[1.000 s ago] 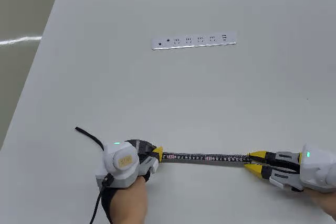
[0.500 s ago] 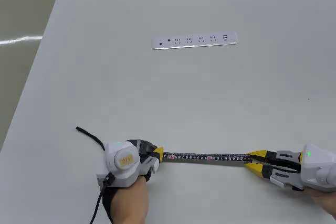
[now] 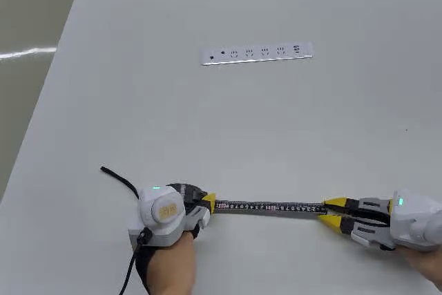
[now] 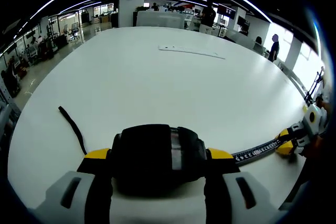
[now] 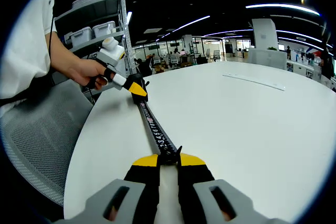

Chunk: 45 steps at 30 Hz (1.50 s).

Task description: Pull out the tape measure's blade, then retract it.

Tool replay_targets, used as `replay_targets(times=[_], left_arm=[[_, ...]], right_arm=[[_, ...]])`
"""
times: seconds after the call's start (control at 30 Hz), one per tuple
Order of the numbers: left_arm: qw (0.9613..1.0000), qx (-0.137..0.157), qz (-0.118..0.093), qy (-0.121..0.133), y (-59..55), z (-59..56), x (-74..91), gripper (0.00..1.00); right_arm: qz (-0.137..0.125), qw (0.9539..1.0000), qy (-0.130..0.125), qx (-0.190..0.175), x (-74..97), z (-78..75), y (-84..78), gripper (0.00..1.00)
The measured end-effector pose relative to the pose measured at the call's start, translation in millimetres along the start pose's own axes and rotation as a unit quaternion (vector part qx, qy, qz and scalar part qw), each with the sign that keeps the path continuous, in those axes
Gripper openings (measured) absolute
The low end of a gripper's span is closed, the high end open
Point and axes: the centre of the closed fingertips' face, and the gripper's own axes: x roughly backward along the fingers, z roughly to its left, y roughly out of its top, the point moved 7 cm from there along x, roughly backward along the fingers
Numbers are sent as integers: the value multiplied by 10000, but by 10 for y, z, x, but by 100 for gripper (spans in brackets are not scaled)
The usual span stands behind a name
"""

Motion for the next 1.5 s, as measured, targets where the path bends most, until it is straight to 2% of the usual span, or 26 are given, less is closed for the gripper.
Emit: replay_targets(times=[0.07,0.8,1.5], left_arm=[[10000,4,15,-3,1,1,-4,69],[10000,26,22,-13,-3,1,-9,69],[10000,34,34,-22,-5,1,-5,69]], right_arm=[[52,10000,43,48,-34,14,-4,11],[-62,9998,182,50,-286,57,96,11],[-93,9995,290,76,-438,115,179,11]])
